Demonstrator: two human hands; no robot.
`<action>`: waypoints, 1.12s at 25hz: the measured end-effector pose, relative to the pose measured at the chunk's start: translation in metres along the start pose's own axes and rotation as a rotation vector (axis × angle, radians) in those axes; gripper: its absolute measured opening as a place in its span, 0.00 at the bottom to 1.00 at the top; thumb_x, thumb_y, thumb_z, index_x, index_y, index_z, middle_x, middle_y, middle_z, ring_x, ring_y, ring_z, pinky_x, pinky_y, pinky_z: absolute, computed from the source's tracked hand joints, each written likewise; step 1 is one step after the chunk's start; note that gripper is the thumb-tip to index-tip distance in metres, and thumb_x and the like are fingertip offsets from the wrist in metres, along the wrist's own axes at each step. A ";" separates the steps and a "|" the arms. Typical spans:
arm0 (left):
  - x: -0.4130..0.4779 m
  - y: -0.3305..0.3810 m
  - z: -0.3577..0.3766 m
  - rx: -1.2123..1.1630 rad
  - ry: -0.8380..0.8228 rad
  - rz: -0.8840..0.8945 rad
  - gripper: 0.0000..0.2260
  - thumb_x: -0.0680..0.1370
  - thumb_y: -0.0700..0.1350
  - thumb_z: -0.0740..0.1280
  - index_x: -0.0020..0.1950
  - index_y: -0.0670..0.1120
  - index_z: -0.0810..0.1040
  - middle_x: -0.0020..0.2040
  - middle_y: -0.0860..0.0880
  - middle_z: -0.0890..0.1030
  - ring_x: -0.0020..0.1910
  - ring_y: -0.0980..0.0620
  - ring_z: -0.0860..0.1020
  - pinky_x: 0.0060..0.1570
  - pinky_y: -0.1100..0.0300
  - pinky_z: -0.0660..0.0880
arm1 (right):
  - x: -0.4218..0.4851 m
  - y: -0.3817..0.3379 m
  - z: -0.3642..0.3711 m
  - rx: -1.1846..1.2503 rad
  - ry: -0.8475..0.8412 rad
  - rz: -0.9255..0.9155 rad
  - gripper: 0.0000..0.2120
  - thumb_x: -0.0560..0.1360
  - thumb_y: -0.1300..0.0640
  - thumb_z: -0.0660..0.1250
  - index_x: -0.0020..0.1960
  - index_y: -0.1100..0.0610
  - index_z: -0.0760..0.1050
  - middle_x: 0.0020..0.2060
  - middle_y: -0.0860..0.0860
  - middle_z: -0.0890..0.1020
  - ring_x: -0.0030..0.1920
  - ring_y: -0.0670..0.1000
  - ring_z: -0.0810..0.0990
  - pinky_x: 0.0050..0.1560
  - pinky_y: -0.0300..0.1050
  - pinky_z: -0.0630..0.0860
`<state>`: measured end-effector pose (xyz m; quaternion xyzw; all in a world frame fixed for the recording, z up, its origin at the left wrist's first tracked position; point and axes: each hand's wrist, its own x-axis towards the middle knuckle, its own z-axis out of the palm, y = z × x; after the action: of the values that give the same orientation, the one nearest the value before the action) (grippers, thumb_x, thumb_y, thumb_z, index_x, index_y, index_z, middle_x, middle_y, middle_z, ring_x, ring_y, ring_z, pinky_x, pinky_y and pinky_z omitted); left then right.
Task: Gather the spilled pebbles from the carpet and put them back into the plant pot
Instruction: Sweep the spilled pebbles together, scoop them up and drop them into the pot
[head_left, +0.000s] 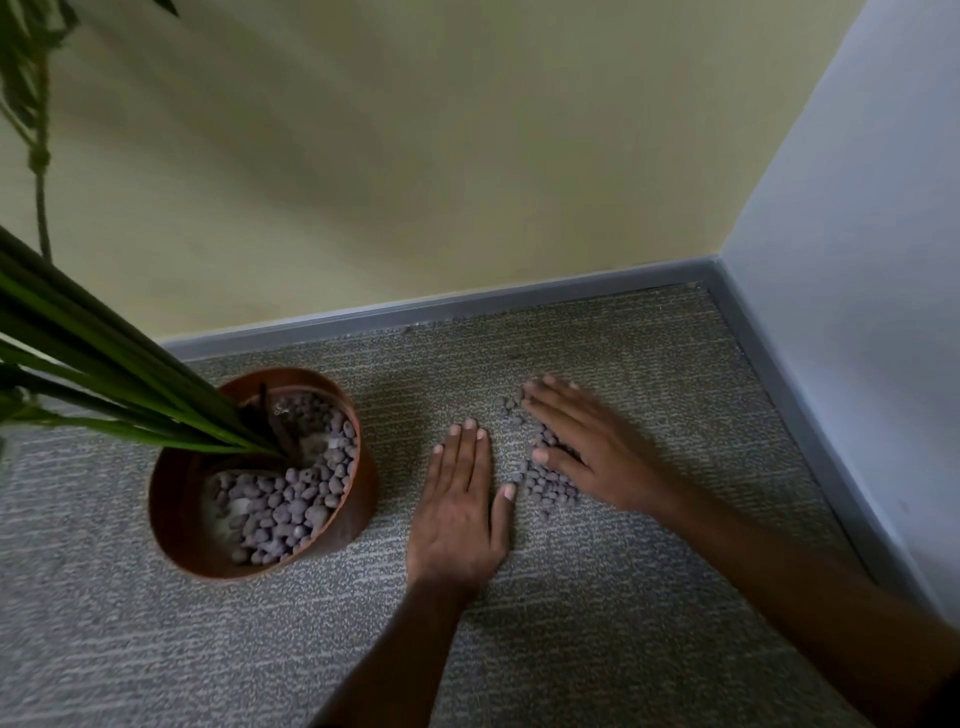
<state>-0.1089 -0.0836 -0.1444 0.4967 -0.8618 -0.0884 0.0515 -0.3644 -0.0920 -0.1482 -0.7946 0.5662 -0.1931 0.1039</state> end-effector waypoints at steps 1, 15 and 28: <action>0.000 0.000 0.000 0.000 -0.002 0.001 0.31 0.88 0.57 0.45 0.88 0.43 0.48 0.89 0.44 0.47 0.88 0.49 0.42 0.86 0.45 0.52 | -0.002 -0.001 0.000 -0.043 0.018 -0.035 0.34 0.87 0.35 0.57 0.86 0.51 0.60 0.88 0.48 0.54 0.89 0.51 0.49 0.88 0.58 0.51; 0.000 0.002 -0.006 -0.002 -0.014 0.011 0.30 0.87 0.53 0.44 0.88 0.41 0.48 0.89 0.43 0.47 0.88 0.47 0.41 0.87 0.47 0.48 | 0.045 -0.022 0.005 0.149 0.153 -0.049 0.06 0.81 0.58 0.72 0.55 0.59 0.84 0.53 0.52 0.82 0.59 0.53 0.77 0.61 0.52 0.77; 0.012 0.003 -0.005 -0.137 -0.020 -0.023 0.31 0.87 0.55 0.44 0.88 0.45 0.46 0.89 0.46 0.46 0.88 0.50 0.41 0.87 0.46 0.46 | 0.002 -0.013 -0.007 -0.015 -0.014 0.118 0.25 0.88 0.42 0.58 0.82 0.51 0.70 0.85 0.52 0.66 0.87 0.55 0.57 0.86 0.59 0.55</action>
<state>-0.1168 -0.0927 -0.1388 0.5009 -0.8485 -0.1529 0.0756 -0.3552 -0.0889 -0.1364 -0.7618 0.6128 -0.1768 0.1132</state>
